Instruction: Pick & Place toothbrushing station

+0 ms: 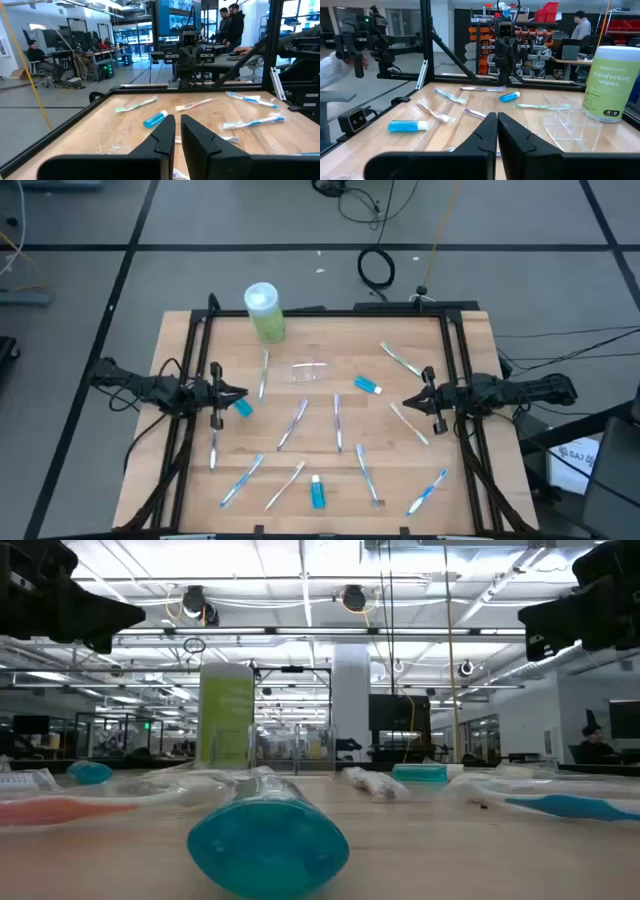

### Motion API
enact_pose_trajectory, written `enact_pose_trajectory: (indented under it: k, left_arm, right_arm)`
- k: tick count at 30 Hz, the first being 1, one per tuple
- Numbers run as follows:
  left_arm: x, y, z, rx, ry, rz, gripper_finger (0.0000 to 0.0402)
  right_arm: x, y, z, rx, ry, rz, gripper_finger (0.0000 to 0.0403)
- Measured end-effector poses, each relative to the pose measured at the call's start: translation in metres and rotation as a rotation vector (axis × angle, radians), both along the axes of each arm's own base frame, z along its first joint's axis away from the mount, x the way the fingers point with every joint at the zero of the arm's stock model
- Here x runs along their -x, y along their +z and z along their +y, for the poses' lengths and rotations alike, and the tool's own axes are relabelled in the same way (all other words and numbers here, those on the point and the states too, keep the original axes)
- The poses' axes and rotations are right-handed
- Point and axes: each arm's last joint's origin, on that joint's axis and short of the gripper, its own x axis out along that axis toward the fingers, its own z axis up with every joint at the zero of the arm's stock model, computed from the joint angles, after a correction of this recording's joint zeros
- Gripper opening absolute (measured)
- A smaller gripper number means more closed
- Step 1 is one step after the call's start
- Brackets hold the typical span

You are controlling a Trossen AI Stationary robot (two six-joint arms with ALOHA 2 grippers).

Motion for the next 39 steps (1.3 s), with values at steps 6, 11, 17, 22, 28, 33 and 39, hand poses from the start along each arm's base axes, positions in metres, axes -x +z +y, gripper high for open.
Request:
enact_pose_trajectory:
  k: [6,11,17,22,28,33,39]
  left_arm:
    - [0.000,0.000,0.000,0.000,0.000,-0.001,0.0037]
    - [0.000,0.000,0.000,0.001,0.000,-0.001,0.0037]
    - [0.000,0.000,0.000,0.024,-0.002,-0.004,0.0037]
    - [0.000,0.004,0.000,0.041,0.004,-0.039,0.0037]
    - [0.001,0.005,0.001,0.171,0.011,-0.067,0.0037]
    - [0.001,0.005,0.005,0.240,0.144,-0.083,0.0037]
    - [0.003,0.014,0.008,0.255,0.186,-0.113,0.0038]
  right_arm:
    - [0.000,0.002,0.000,-0.043,0.000,-0.017,0.0008]
    - [0.001,0.009,0.000,-0.030,0.000,-0.089,0.0008]
    - [0.001,0.010,0.000,-0.102,0.006,-0.093,0.0008]
    - [0.001,0.011,0.000,-0.092,0.002,-0.107,0.0009]
    - [0.001,0.017,-0.005,-0.049,-0.162,-0.175,0.0008]
    - [-0.002,0.018,-0.008,-0.016,-0.302,-0.170,0.0011]
    - [-0.009,0.028,-0.008,-0.016,-0.321,-0.260,0.0046]
